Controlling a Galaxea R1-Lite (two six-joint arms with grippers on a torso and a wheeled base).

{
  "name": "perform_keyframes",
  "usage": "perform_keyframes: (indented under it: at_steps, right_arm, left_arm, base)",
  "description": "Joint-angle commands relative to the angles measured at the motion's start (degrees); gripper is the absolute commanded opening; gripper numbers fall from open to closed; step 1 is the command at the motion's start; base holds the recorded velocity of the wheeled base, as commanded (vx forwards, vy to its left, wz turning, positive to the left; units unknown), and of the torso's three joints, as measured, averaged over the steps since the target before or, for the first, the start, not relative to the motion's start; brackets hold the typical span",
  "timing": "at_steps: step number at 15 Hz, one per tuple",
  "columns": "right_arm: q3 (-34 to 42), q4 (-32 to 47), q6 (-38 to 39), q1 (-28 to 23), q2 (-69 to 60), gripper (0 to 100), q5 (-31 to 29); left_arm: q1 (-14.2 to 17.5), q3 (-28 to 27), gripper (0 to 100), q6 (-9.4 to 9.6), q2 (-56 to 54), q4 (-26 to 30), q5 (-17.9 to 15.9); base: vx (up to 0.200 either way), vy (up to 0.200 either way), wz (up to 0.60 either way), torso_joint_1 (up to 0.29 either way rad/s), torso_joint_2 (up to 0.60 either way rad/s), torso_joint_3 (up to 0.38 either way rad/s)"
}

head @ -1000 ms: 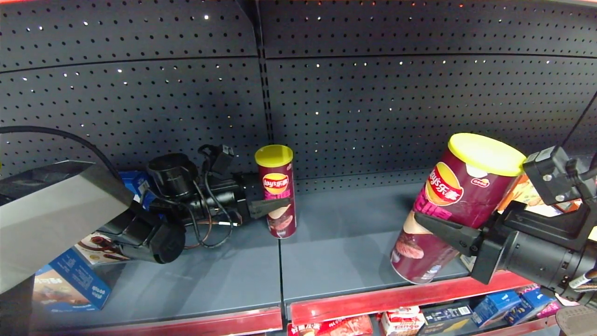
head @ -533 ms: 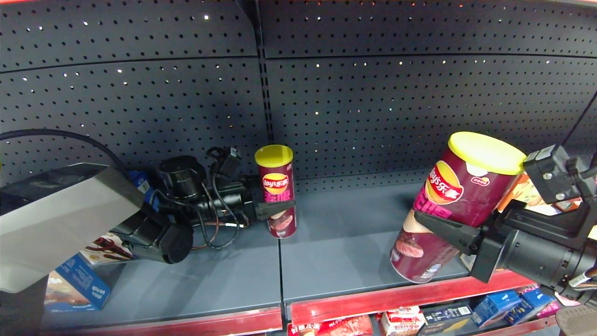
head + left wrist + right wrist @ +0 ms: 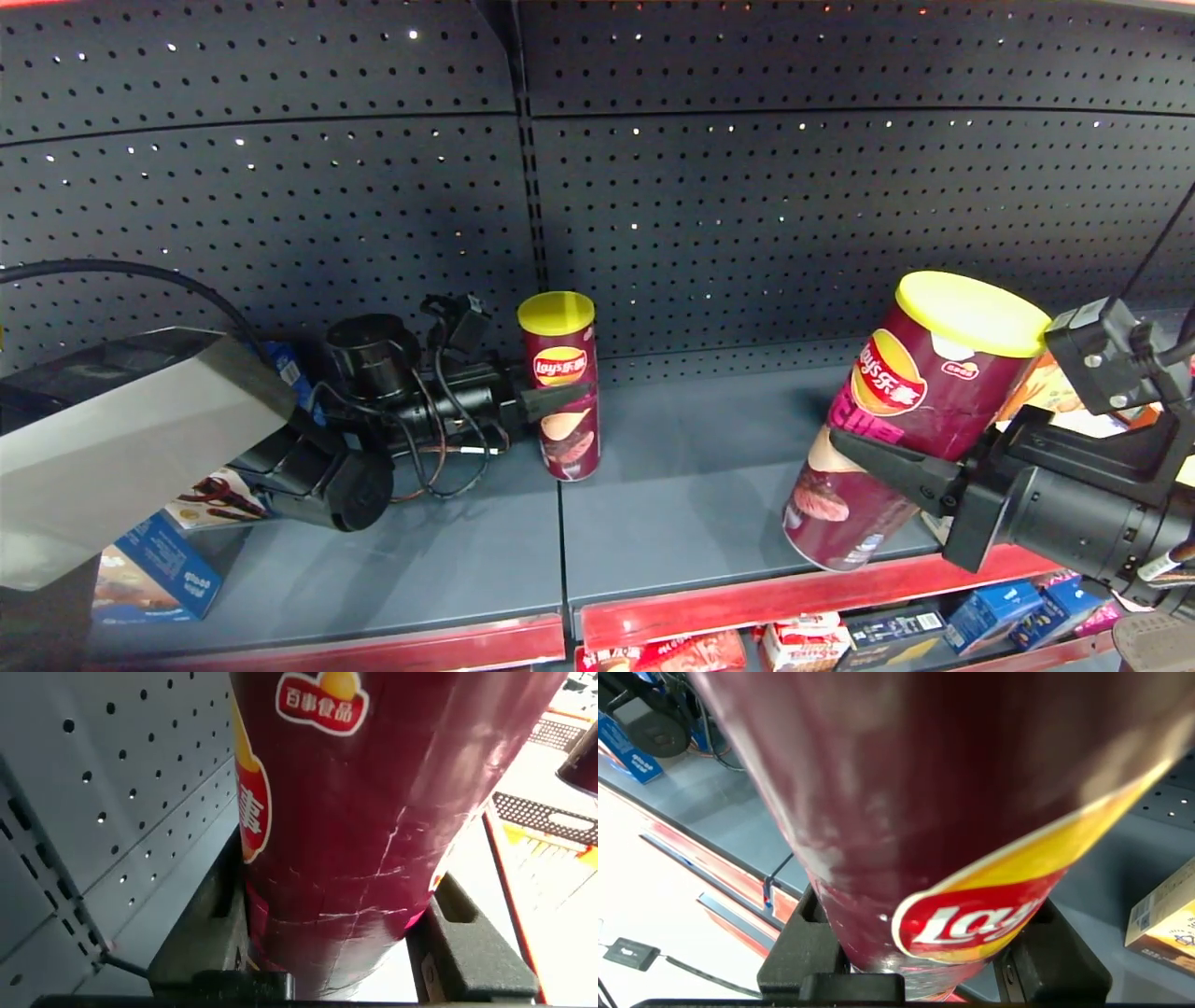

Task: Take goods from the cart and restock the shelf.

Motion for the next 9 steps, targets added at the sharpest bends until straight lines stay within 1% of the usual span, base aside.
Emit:
perform_keyframes:
  at_steps: [1,3,5,9]
  right_arm:
    - [0.30,-0.02,-0.04,-0.06,-0.35,0,0.02]
    - [0.47,-0.02,-0.04,-0.06,-0.79,0,-0.07]
    - [1.00,-0.02,-0.04,-0.15,-1.23,0,-0.07]
    - [1.79,-0.02,-0.13,-0.24,-1.23,0,-0.07]
  left_arm:
    - [-0.19,0.26,0,-0.02,-0.88,0.02,0.02]
    - [-0.46,1.23,0,0.07,-2.64,0.02,0.02]
    - [-0.55,4.83,0,0.07,-5.71,-0.06,0.10]
    - [-0.98,14.67,0,0.42,-12.83,-1.12,0.19]
  base:
    - [0.000,0.000,0.00,0.000,0.00,0.000]
    - [0.000,0.000,0.00,0.000,0.00,0.000]
    - [0.000,0.000,0.00,0.000,0.00,0.000]
    - [0.000,0.000,0.00,0.000,0.00,0.000]
